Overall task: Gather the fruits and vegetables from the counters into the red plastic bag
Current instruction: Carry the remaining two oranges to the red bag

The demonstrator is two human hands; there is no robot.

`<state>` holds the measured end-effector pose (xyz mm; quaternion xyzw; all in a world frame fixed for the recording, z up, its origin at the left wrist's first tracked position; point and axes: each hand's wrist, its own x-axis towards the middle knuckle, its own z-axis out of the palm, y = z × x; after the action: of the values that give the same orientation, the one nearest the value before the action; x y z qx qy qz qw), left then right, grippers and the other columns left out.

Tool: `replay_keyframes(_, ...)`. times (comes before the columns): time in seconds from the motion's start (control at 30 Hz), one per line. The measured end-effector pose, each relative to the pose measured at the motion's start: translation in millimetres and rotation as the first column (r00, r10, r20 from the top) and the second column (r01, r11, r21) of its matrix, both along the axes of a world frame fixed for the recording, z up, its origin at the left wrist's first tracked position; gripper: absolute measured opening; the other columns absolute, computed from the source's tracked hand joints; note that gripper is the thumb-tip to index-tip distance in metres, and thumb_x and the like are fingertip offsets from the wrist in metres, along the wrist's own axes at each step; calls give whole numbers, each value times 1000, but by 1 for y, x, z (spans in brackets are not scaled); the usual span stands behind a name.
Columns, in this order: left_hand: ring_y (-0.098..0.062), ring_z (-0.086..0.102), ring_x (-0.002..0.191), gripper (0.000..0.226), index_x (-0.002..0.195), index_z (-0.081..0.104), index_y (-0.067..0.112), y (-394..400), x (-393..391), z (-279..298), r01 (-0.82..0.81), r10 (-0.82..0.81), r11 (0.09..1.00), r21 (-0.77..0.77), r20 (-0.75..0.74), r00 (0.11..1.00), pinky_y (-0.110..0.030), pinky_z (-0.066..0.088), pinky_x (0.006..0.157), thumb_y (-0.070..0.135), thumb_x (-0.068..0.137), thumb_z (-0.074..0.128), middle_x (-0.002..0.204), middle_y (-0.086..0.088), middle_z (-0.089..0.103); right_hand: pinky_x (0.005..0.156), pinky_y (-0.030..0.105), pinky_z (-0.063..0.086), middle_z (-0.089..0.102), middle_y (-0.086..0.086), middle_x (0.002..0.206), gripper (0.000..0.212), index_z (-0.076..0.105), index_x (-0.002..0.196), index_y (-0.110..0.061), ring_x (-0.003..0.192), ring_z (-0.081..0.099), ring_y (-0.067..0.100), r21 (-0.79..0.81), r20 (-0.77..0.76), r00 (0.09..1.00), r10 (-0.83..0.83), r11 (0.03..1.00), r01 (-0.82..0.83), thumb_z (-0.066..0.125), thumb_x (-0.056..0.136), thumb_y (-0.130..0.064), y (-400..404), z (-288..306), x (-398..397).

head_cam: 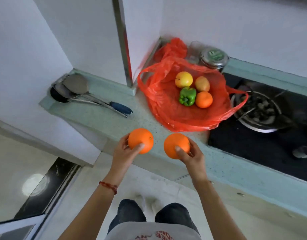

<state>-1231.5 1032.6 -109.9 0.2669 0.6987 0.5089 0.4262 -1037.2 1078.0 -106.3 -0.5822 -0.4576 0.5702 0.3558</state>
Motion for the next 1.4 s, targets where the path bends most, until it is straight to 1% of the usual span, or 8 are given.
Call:
replay_keyframes(0.23, 4, 63, 69, 73, 112, 53, 12, 49, 24, -7, 178, -178, 984, 9, 44, 983, -11, 50, 59, 37, 47, 74, 99, -5, 61, 76, 26, 49, 58, -6, 106, 50, 50, 119, -25, 93, 59, 5, -13, -24, 980, -200, 980, 200, 75, 75, -22, 5, 2, 33)
replay_keyframes(0.33, 2, 61, 76, 73, 111, 53, 18, 70, 37, -8, 237, -237, 971, -2, 46, 970, -17, 50, 61, 45, 46, 75, 97, 2, 61, 67, 15, 47, 56, -15, 104, 49, 50, 118, -28, 91, 58, 0, 8, -38, 975, -218, 976, 218, 74, 76, -23, 21, 4, 46)
replay_keyframes(0.5, 0, 58, 82, 51, 124, 50, 8, 111, 58, -15, 251, -251, 968, 15, 16, 968, -8, 49, 59, 7, 77, 69, 108, -7, 58, 72, 21, 50, 57, -11, 107, 54, 50, 125, -22, 97, 59, 6, 37, -28, 977, -212, 976, 213, 73, 77, -21, 64, 3, 65)
replay_keyframes(0.63, -6, 60, 94, 61, 113, 51, 26, 144, 73, -16, 257, -258, 966, 20, 31, 966, -15, 50, 68, 36, 60, 79, 112, -2, 59, 71, 22, 53, 58, -7, 109, 60, 48, 128, -23, 98, 60, 10, 68, 39, 985, -169, 984, 166, 74, 75, -26, 108, 2, 80)
replay_keyframes(0.8, -13, 59, 102, 74, 118, 50, 31, 178, 85, -20, 262, -264, 965, -25, -111, 958, -28, 50, 81, 50, 52, 78, 116, 3, 57, 88, 26, 41, 50, -3, 125, 75, 41, 135, -27, 112, 48, 11, 112, 246, 965, -89, 992, 63, 77, 70, -38, 153, -2, 88)
replay_keyframes(0.93, -14, 53, 102, 72, 129, 47, 18, 200, 93, -24, 278, -281, 959, -52, -280, 918, -18, 45, 77, 28, 66, 80, 116, 4, 51, 92, 24, 37, 45, 2, 138, 81, 37, 138, -23, 122, 44, 15, 154, 371, 928, -33, 988, -26, 78, 70, -36, 178, -9, 84)
replay_keyframes(1.07, -17, 50, 114, 81, 131, 44, 15, 214, 94, -34, 346, -347, 935, -73, -375, 860, -35, 44, 95, 35, 62, 82, 128, -3, 52, 90, 20, 36, 43, 2, 138, 83, 35, 139, -20, 123, 43, 17, 182, 474, 880, 20, 976, -120, 77, 70, -38, 193, -21, 77)
replay_keyframes(1.4, -27, 45, 123, 84, 134, 40, 7, 239, 96, -53, 481, -471, 867, -130, -527, 707, -21, 29, 95, 31, 64, 81, 132, -14, 49, 97, 40, 43, 36, 1, 143, 84, 29, 141, -21, 131, 35, 20, 116, 648, 757, 82, 972, -204, 72, 73, -45, 208, -39, 71)
